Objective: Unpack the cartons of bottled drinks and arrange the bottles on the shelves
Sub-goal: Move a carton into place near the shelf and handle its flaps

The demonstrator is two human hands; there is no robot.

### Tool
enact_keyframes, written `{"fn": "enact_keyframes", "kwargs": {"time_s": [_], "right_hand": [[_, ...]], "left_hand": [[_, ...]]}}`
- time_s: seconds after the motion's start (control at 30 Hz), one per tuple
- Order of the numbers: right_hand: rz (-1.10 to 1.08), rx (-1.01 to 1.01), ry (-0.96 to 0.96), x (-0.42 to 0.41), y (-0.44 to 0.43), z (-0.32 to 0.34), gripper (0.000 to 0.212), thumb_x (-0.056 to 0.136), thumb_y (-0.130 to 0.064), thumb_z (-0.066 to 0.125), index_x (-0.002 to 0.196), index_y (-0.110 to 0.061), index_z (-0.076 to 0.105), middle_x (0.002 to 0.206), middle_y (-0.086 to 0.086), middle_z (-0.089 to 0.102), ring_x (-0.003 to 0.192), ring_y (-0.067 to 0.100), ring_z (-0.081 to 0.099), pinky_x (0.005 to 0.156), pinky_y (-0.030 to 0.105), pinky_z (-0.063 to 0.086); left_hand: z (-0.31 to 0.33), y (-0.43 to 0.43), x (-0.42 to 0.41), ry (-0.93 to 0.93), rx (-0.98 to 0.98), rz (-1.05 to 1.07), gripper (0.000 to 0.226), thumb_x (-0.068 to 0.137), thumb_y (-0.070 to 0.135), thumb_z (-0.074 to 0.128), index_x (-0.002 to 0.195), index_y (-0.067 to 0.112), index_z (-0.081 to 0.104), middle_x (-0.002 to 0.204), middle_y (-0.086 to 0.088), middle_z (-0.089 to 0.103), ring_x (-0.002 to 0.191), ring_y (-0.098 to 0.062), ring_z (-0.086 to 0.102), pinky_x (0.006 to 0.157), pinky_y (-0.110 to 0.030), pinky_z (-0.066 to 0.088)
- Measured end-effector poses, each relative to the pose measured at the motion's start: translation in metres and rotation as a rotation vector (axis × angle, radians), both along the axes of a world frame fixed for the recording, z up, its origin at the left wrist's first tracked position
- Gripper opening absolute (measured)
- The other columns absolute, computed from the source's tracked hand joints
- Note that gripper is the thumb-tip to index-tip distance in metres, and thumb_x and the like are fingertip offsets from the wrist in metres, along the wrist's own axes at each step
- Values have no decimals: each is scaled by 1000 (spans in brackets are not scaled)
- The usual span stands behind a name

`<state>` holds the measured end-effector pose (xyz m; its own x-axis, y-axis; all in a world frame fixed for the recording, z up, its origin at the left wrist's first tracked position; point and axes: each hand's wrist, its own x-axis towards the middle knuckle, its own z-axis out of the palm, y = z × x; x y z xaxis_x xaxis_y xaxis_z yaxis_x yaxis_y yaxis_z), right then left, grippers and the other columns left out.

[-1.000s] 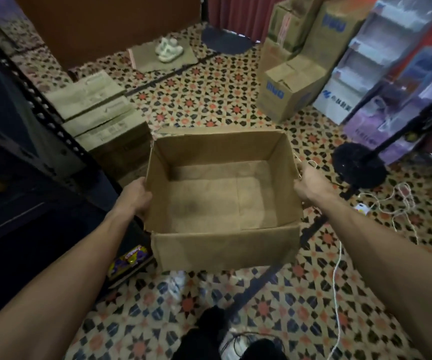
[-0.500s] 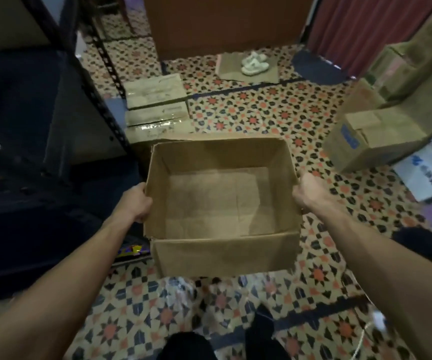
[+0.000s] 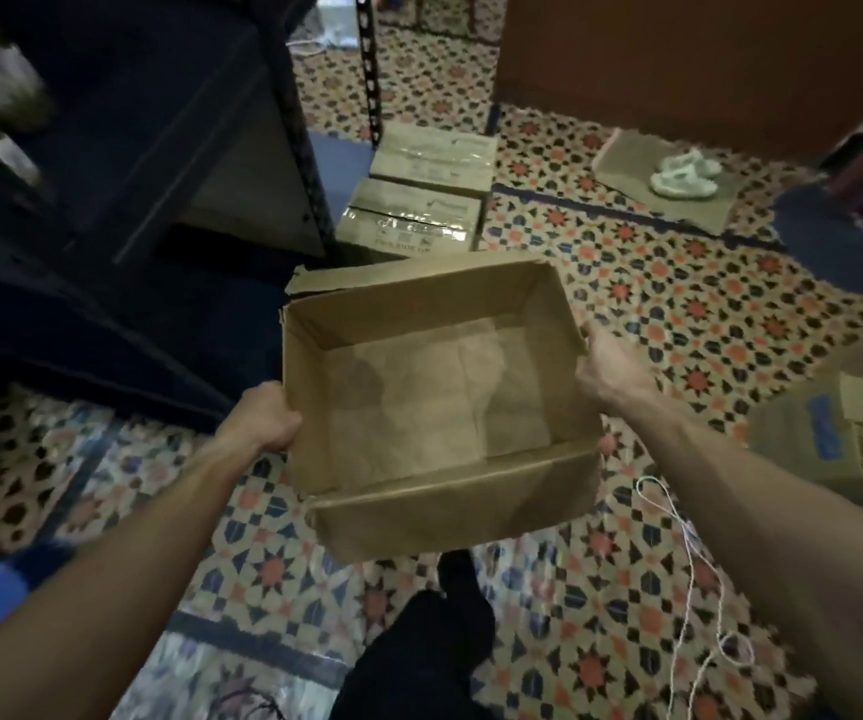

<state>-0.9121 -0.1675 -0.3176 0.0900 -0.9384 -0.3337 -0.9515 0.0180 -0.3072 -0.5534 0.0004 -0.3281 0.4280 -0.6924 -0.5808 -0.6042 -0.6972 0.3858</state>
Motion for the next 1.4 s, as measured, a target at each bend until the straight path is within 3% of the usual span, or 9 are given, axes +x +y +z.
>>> {"fn": "enact_keyframes", "kwargs": {"time_s": [0.13,0.23,0.4,0.6,0.7,0.8,0.97,1.23,1.4], "right_hand": [[125,-1,11,15,-42,-16,30,98,-10,47,128,-16,47,96,5,61,73,15,56,62,34,50],[236,20,27,39,-76,-25,38,98,-6,49,135,-14,47,111,11,63,86,23,56,75,35,49],[397,98,73,63,-109,-26,35,95,-10,47,130,-18,44,102,7,58,87,26,54,75,37,43],[557,143,120,87,-136,-37,40,96,-9,50,134,-18,40,110,12,61,92,30,58,80,42,49],[679,136,117,101,-156,-50,44,93,-8,54,135,-17,44,122,16,59,103,34,60,88,45,52],[745,166,102,109,-172,-63,45,95,-5,50,137,-19,42,117,18,59,90,29,53,75,36,45],[877,169,164,110,-201,-84,39,97,-3,53,133,-13,41,116,20,63,100,35,60,75,34,39],[1005,204,161,115,-213,-129,35,93,-5,54,123,-18,41,119,23,63,114,44,59,104,57,45],[1040,175,120,108,-218,-167,41,94,-4,51,133,-15,41,116,23,65,107,44,62,92,48,49]], "left_hand": [[-17,-5,-4,83,50,131,13,86,12,55,87,8,68,89,-12,69,79,-27,67,62,-36,59],[-29,-4,-6,126,114,203,16,85,16,54,86,12,70,89,-10,70,79,-26,70,64,-38,62],[-36,-4,-20,154,160,389,11,90,14,55,94,14,65,94,-8,66,82,-22,68,69,-38,63],[-49,10,-44,183,204,552,9,86,11,58,93,6,61,87,-12,67,70,-24,68,43,-23,50],[-49,12,-72,194,215,652,4,90,12,57,92,13,61,90,-10,67,77,-26,69,60,-36,62],[-58,8,-101,136,178,720,8,93,14,54,89,20,56,85,-1,60,79,-21,65,64,-32,58],[-84,-2,-152,114,143,925,24,91,17,58,113,8,59,107,-10,65,97,-24,66,86,-35,57],[-147,-18,-222,39,110,1151,19,89,9,60,107,12,60,90,-7,67,77,-26,69,68,-40,61],[-179,-23,-234,-22,106,1159,36,88,8,63,122,19,58,107,-7,67,95,-26,65,86,-39,56]]}}
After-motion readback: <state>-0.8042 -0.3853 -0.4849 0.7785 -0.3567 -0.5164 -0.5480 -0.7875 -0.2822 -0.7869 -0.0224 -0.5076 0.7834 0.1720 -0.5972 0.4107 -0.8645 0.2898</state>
